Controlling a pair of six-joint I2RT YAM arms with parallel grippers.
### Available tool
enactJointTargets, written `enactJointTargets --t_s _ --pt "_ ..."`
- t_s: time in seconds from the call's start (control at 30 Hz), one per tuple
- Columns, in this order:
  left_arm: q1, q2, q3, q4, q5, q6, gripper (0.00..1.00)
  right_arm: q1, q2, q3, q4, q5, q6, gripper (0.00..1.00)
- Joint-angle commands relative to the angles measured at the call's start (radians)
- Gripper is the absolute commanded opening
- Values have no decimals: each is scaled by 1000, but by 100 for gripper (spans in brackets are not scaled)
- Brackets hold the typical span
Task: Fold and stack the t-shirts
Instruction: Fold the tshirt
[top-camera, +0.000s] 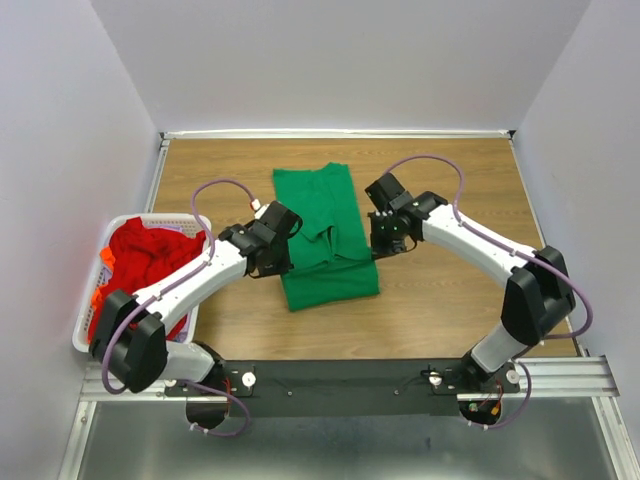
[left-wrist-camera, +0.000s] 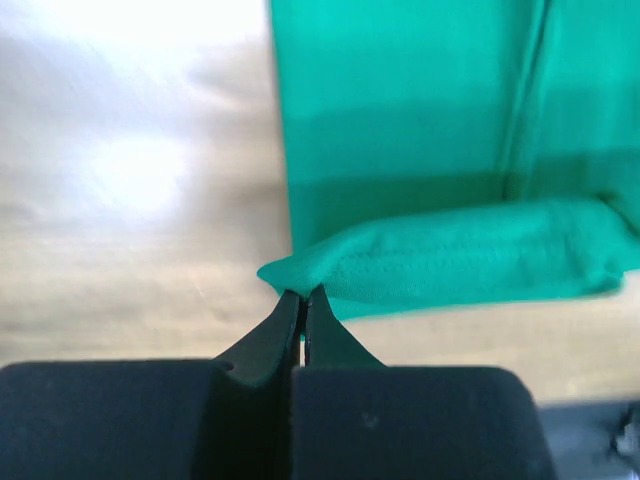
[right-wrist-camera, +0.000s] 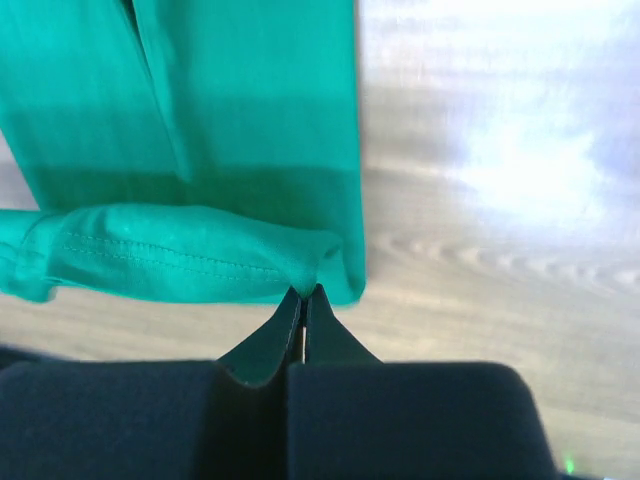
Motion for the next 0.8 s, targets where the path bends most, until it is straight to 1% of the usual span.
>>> enactJointTargets --t_s 0.0,0.1,0.27,0.67,0.77 --pt "64 39 30 125 -101 115 0 -17 58 68 66 91 -62 0" --pt "76 83 45 179 -147 160 0 -27 99 92 91 86 -77 1" --pt "82 117 57 271 -162 218 0 -33 144 118 122 100 -99 1" --pt "105 211 97 383 -223 275 0 -50 218 155 197 157 -137 0" --pt "117 251 99 415 -226 283 0 -51 237 151 241 175 -143 1"
